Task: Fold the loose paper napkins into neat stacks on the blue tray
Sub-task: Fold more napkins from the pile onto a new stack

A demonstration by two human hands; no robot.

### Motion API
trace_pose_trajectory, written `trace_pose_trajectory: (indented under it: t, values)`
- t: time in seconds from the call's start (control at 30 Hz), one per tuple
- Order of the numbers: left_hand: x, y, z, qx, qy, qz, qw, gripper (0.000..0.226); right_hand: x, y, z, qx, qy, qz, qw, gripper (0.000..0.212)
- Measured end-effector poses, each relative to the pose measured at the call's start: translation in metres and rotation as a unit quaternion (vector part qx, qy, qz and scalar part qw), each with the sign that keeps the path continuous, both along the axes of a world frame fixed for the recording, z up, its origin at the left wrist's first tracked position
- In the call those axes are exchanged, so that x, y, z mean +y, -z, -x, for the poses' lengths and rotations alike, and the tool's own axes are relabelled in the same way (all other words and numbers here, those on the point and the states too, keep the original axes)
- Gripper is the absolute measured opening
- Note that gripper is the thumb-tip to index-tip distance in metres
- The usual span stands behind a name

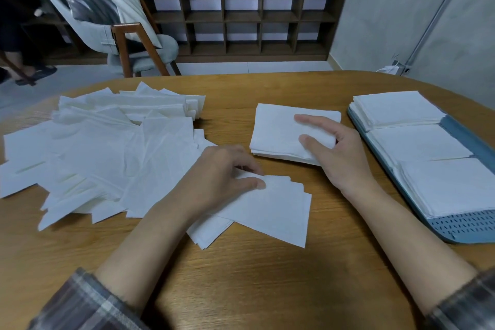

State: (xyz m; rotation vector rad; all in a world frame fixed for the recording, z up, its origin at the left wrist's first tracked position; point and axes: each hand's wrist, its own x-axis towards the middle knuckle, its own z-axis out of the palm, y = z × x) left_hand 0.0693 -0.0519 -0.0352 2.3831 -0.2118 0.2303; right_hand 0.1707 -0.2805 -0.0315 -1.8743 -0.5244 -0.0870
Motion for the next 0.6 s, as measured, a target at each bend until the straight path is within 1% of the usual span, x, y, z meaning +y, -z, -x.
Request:
trace_pose_trajectory:
  t: [0.2,0.27,0.33,0.4,0.43,0.5,0.53,0.57,0.6]
  values:
    - [0.001,0.0,-0.001,-0.045,0.023,-0.022,0.998,0.005,0.0,0.003,-0.002,0.011,-0.008,-0.006,1.0,0.035]
    - [-0.001,-0.004,0.001,-0.054,0.023,-0.006,0.998,0.005,0.0,0.002,-0.001,0.011,-0.016,-0.011,1.0,0.034]
    - [-0.003,-0.01,0.003,-0.034,0.009,0.057,0.998,0.005,-0.001,-0.001,0.001,0.02,-0.037,-0.028,0.999,0.029]
    - [-0.005,-0.014,0.005,-0.013,-0.004,0.148,0.989,0.005,0.0,-0.004,0.003,0.047,-0.071,-0.062,0.994,0.021]
    - [-0.006,-0.015,0.005,-0.015,-0.011,0.183,0.983,0.005,0.0,-0.005,0.005,0.074,-0.096,-0.087,0.989,0.027]
    - [-0.007,-0.016,0.004,-0.038,-0.035,0.225,0.973,0.005,0.0,-0.006,0.006,0.146,-0.146,-0.126,0.97,0.052]
    - [-0.007,-0.015,0.003,-0.05,-0.053,0.234,0.97,0.005,0.0,-0.006,0.007,0.17,-0.167,-0.131,0.962,0.059]
    - [-0.008,-0.014,0.003,-0.061,-0.072,0.237,0.967,0.005,0.001,-0.005,0.009,0.176,-0.18,-0.126,0.96,0.058]
    - [-0.008,-0.013,0.003,-0.071,-0.09,0.238,0.965,0.006,0.002,-0.005,0.01,0.165,-0.185,-0.111,0.962,0.047]
